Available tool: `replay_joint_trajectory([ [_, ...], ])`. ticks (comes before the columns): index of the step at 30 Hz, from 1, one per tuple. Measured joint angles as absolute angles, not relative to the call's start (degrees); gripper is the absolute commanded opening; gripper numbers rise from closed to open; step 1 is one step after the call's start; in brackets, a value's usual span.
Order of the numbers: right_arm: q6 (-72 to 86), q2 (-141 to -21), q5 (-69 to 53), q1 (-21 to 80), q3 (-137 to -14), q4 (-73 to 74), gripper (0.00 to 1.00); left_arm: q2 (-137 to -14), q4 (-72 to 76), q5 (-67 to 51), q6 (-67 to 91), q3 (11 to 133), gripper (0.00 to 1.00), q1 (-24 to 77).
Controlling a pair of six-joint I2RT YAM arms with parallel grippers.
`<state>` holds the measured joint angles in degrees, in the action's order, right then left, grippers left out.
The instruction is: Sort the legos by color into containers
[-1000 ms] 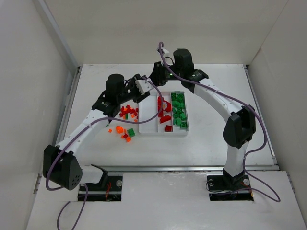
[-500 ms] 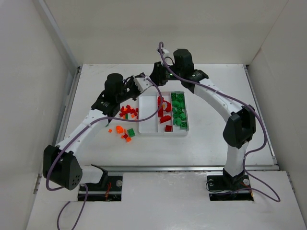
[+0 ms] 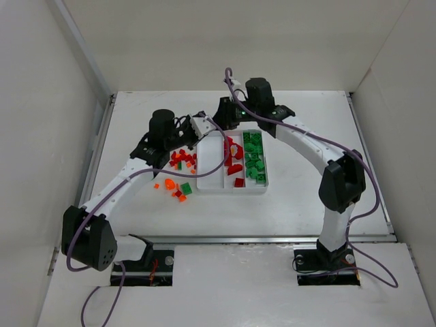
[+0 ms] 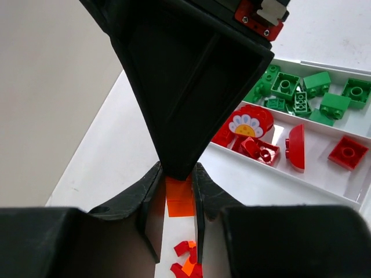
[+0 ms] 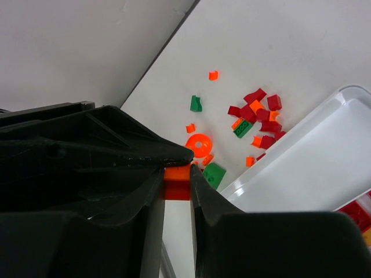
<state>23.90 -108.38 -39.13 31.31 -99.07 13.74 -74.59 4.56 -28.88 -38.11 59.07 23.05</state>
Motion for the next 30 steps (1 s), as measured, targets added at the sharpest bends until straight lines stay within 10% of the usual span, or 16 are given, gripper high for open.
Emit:
replay_joint_trajectory([
  [23,23.6,-103.6,-31.9,26.8,-97.2,12.4,0.00,-72.8,-7.4,-24.2,-42.7,51.5,0.00,18.0],
  [30,16.9,-120.7,-30.2,31.2,-106.4,21.5,0.13,-72.8,-6.7,-26.7,-40.1,51.6,0.00,16.1],
])
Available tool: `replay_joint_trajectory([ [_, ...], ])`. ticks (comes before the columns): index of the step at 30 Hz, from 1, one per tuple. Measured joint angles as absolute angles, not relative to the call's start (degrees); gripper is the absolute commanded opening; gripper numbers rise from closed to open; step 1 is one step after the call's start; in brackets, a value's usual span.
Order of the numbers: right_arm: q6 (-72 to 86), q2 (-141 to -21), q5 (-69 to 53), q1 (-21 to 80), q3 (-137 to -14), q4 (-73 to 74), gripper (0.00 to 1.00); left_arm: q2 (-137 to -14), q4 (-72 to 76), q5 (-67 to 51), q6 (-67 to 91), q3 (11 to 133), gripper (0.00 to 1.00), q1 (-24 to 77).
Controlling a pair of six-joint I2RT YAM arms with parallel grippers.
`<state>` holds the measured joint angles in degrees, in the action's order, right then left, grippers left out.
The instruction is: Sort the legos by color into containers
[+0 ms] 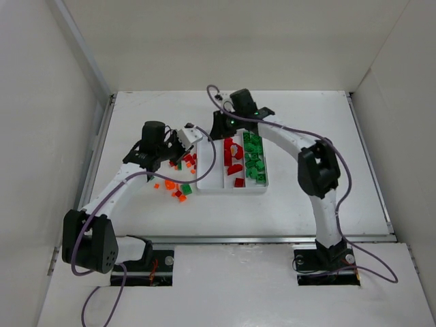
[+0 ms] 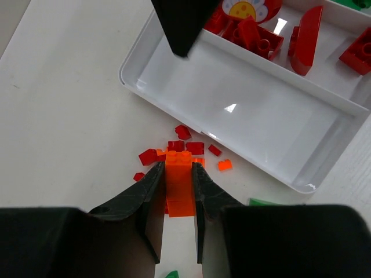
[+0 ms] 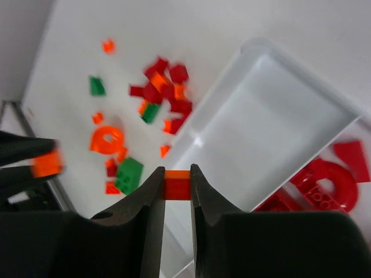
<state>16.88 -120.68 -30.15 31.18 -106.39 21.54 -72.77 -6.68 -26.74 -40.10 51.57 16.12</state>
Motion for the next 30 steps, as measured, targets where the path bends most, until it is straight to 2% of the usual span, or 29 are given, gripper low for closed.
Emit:
replay_joint_trajectory([
  [1,16.0,-123.2,-30.0,31.9,-107.0,23.2,0.13,-72.8,-6.7,-26.9,-40.0,51.6,0.00,16.1],
  [3,14.4,-127.0,-29.7,33.2,-107.5,26.5,0.29,-72.8,-6.7,-27.5,-40.0,51.6,0.00,16.0],
  [4,14.0,-128.2,-29.7,33.8,-107.5,27.9,0.38,-72.8,-6.7,-27.9,-40.0,51.6,0.00,16.0],
  [5,13.6,-128.9,-29.7,34.3,-107.5,29.4,0.56,-72.8,-6.7,-28.2,-40.0,51.6,0.00,16.0],
  [9,11.9,-128.7,-29.8,34.8,-107.8,31.8,0.81,-72.8,-6.6,-29.5,-39.9,51.6,0.00,16.0],
  [11,11.1,-127.9,-29.8,34.6,-108.2,31.7,0.86,-72.8,-6.3,-29.9,-39.3,51.6,0.00,16.0],
  [17,9.1,-121.0,-30.4,34.1,-103.9,28.8,0.87,-73.0,-1.5,-24.2,-23.2,52.9,0.00,16.1],
  [22,11.0,-111.7,-31.2,33.5,-96.4,20.1,0.87,-75.7,2.9,-14.5,-4.6,61.0,0.00,16.1],
  [30,15.1,-110.6,-29.8,35.2,-100.5,10.6,0.82,-78.0,4.3,-4.6,15.0,68.1,0.00,16.0],
])
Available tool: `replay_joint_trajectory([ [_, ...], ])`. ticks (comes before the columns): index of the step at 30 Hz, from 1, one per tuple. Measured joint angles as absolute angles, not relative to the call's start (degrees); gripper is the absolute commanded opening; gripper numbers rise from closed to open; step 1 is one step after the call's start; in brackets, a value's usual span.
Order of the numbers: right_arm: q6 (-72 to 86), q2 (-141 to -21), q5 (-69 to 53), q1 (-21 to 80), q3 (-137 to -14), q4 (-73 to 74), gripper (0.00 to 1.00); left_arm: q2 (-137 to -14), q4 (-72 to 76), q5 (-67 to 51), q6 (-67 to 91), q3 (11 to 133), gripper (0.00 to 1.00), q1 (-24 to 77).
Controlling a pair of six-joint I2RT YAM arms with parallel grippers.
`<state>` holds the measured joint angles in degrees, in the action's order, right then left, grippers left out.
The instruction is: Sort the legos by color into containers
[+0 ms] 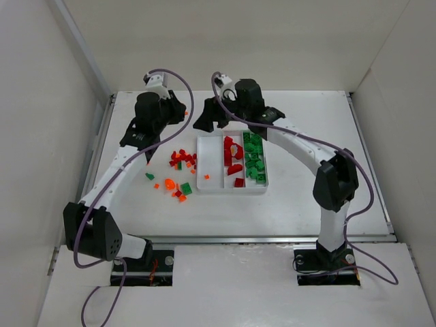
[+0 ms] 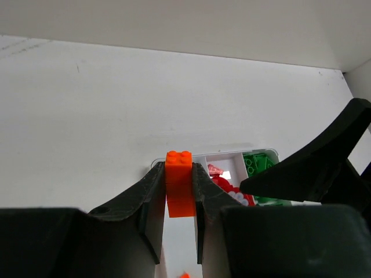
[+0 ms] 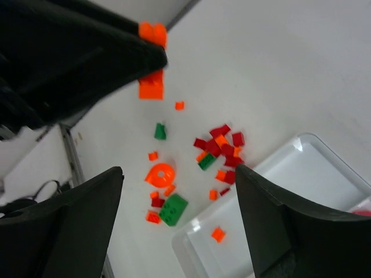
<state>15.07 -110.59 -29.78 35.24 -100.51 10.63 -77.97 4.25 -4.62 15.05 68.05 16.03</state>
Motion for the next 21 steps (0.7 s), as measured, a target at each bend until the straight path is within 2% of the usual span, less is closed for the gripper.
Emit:
replay_joint_trajectory([
  [8,25.4,-116.7,-32.9,34.9,-106.0,1.4,0.76,-79.1,1.9,-2.1,23.2,68.2,0.00,16.0],
  [21,31.1,-121.6,-35.8,34.8,-110.1,-0.8,0.63,-80.1,1.8,-1.1,25.7,68.6,0.00,16.0],
])
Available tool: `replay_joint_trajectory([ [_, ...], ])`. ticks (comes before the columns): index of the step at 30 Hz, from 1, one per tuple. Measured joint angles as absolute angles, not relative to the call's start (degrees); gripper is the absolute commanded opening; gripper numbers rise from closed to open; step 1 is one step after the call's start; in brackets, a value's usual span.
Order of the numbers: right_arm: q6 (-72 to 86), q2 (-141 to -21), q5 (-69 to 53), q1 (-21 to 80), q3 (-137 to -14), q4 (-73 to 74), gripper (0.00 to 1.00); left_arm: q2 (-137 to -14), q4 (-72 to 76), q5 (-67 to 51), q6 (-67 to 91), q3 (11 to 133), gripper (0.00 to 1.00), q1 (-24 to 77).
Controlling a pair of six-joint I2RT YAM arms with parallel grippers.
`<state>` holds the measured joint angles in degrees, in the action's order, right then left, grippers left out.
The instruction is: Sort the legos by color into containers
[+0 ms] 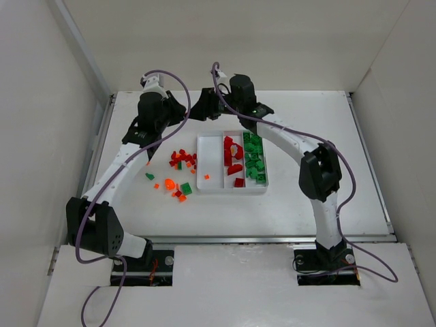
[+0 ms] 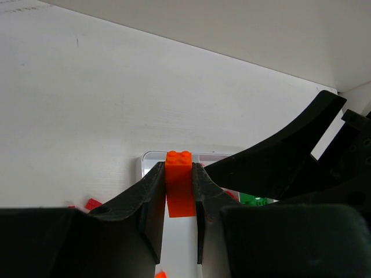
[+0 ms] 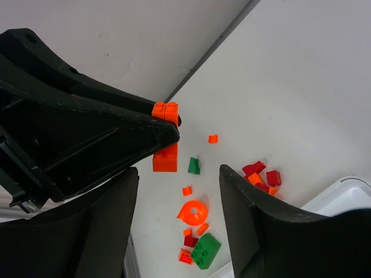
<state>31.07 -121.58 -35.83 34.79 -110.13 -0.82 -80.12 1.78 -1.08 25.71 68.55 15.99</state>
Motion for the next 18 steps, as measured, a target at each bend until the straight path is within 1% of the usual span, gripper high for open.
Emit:
replay_joint_trajectory([
  [3,31.8,-122.3,-36.5,34.7,-110.9,-1.0,0.59,-80.2,2.0,-0.8,25.8,68.7,0.00,16.0],
  [9,32.9,-124.3,-38.3,34.7,-112.7,-1.8,0.58,-80.2,2.3,-0.6,25.7,68.9,0.00,16.1],
  [14,33.3,-124.6,-38.9,34.6,-112.9,-1.8,0.52,-80.5,3.5,-0.7,25.4,68.9,0.00,16.7],
  [15,33.4,-124.6,-38.9,34.6,-112.9,-1.8,0.52,-80.5,3.7,-0.7,25.4,68.9,0.00,16.8],
  [18,33.6,-124.6,-38.8,34.6,-113.0,-1.8,0.47,-80.5,4.1,-1.0,25.3,68.9,0.00,16.9],
])
